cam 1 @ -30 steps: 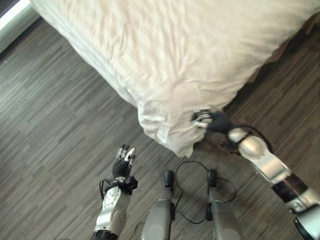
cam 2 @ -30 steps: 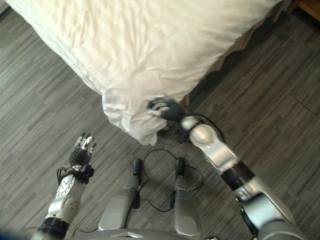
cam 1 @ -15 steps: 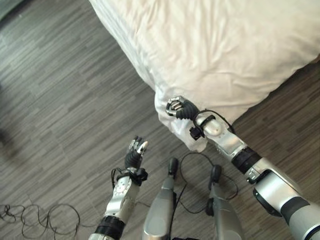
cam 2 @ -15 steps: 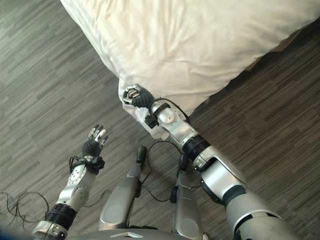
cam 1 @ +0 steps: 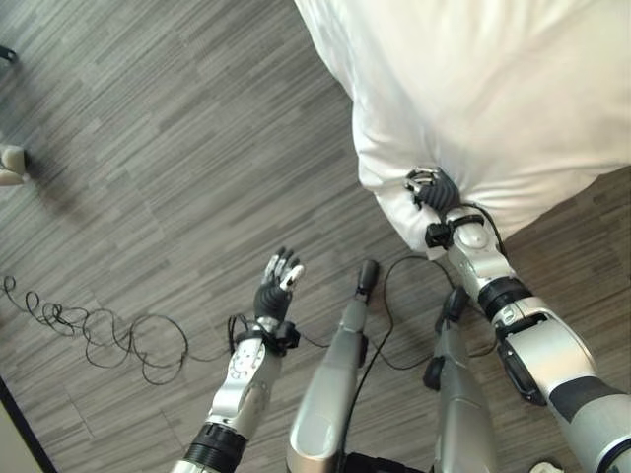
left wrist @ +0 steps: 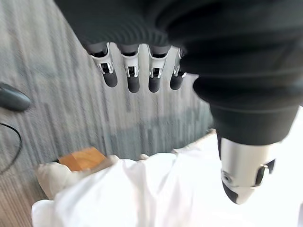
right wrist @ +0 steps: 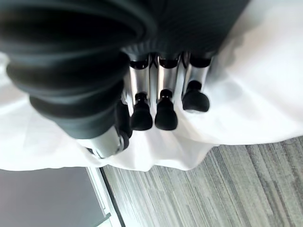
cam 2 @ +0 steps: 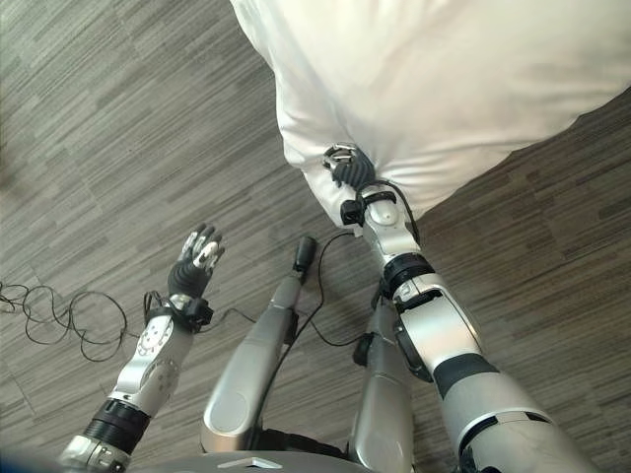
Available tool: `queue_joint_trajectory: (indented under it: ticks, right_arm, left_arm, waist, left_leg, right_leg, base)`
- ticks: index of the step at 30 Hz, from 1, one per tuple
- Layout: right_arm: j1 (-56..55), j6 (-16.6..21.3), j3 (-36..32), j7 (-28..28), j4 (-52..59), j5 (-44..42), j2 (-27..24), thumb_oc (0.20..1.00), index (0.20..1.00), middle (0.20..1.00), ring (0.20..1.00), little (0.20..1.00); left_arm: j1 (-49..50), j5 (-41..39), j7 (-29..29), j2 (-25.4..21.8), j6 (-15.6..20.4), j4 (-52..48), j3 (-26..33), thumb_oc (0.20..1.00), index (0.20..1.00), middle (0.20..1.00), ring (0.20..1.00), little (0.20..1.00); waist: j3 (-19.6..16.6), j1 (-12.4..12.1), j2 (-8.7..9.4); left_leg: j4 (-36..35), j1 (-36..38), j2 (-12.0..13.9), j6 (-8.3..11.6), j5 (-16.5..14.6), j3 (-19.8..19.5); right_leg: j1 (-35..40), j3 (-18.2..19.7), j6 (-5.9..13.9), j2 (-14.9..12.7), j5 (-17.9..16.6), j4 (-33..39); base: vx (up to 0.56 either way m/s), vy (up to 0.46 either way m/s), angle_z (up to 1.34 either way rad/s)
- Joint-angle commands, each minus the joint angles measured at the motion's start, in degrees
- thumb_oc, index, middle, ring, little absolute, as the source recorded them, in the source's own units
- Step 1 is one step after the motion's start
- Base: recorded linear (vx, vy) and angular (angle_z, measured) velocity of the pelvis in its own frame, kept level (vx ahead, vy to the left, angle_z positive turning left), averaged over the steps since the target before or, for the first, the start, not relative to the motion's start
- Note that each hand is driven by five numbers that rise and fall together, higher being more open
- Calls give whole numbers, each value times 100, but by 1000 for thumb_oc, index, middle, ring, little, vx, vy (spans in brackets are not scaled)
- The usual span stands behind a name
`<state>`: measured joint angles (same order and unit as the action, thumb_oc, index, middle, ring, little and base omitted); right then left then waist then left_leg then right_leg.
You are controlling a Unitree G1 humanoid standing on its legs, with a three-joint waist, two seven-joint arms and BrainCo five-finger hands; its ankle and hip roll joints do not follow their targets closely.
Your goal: Making the bed.
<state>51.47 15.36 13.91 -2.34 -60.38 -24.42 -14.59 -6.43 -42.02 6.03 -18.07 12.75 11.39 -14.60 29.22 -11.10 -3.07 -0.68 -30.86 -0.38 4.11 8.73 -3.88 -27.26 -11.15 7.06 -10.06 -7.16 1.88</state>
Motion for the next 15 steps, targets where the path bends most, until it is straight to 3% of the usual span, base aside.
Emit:
queue_joint_trajectory:
  ticks: [1,8,15]
  right_arm:
    - [-2241,-1146,-853,677,-1832,-521,-1343,200,200,200,200,200]
    - [-3250,-927,-2014,825,-1807,-1201,-1815,200,200,200,200,200]
    - [-3368,-650,-2255,873,-1178,-1578,-1920,200,200,200,200,200]
  left_arm:
    - [-8,146,-66,19,137,-58,236,1000,1000,1000,1000,1000]
    - [-38,110,-126,-63,134,-31,276,1000,1000,1000,1000,1000]
    - [11,-57,-82,-18,181,149,381,1000,1000,1000,1000,1000]
  waist:
    - [57,144,-313]
    - [24,555,-77]
    - [-257,732,79]
  left_leg:
    - [-373,159,-89,-202,188,385]
    - [-359,529,-60,-244,35,440]
    - [-404,787,-17,-228,-11,504]
  right_leg:
    - [128,91,137,142,-279,-17]
    - [392,179,152,151,-187,-60]
    - [605,227,151,178,-208,5]
  base:
    - [54,24,3]
    - [41,16,5]
    - [25,-5,-28]
